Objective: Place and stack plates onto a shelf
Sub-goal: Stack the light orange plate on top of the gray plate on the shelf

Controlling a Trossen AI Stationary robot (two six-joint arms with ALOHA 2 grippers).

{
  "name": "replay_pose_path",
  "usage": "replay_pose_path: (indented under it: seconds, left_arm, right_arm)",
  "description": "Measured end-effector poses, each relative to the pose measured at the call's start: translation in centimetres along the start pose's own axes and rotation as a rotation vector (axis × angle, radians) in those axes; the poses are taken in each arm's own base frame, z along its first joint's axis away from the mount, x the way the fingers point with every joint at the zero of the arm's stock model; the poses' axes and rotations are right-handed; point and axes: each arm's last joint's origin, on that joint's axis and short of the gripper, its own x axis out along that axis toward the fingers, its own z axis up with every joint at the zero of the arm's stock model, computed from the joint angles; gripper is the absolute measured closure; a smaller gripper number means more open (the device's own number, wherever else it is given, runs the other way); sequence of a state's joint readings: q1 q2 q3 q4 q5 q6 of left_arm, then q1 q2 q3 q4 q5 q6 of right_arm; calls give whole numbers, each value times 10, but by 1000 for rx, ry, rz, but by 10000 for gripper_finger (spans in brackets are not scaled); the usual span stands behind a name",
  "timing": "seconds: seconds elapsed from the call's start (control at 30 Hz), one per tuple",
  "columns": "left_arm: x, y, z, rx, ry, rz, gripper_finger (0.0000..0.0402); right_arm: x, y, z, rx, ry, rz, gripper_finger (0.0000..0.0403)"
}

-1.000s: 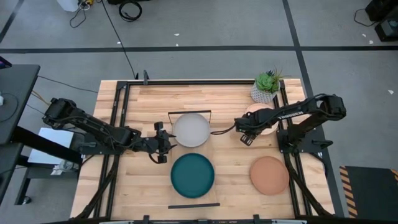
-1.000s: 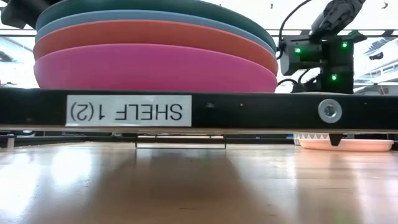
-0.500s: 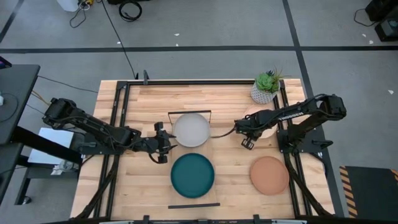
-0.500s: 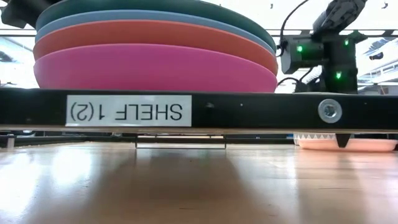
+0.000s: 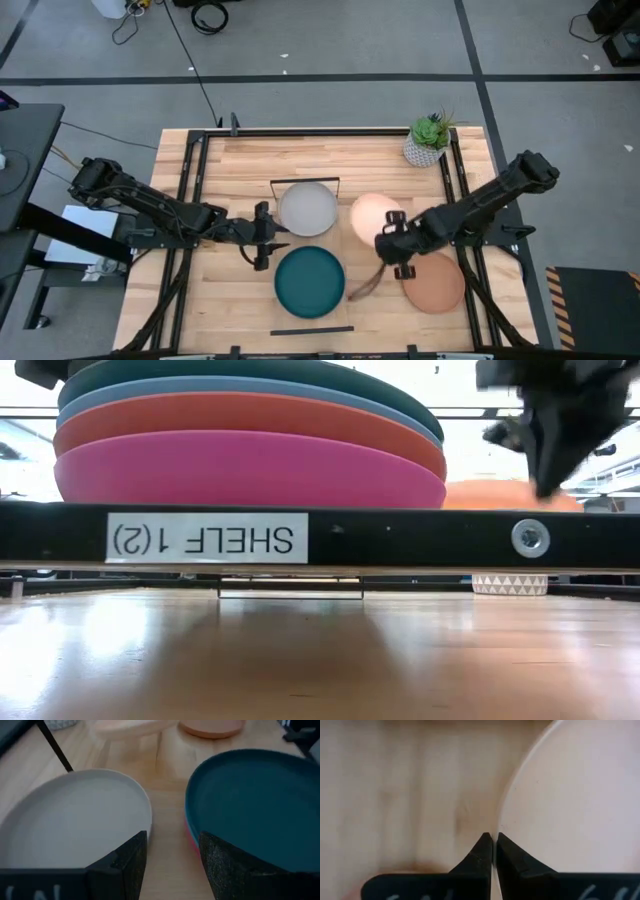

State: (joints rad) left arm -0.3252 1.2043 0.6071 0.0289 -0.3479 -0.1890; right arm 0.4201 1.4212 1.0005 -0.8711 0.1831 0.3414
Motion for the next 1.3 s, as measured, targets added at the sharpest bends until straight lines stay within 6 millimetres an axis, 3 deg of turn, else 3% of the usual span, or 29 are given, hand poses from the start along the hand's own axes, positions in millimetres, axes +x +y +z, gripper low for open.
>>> replay_pose_path:
  seconds: [0.1,0.23,0.37,0.7,1.0,1.3]
  left_arm:
    - [0,0,2,-45,-23,-6,214]
    - [-6,0,16,-73,-85,-24,214]
    - [-16,-4,31,-40,-143,-53,214]
    - [-16,1,36,-96,-172,-38,214]
    - [-25,2,40,-138,-201,-72,214]
    - [-41,7,44,-144,-158,-88,214]
  right_arm:
    - [-17,13,15,-75,-128,28,390]
    - [-26,14,35,-144,-230,37,390]
    - [-18,6,59,-220,-227,-1,390]
    - [6,-14,112,-365,-194,39,386]
    - [30,-30,127,-433,-85,32,384]
    - [34,-46,130,-408,-79,54,382]
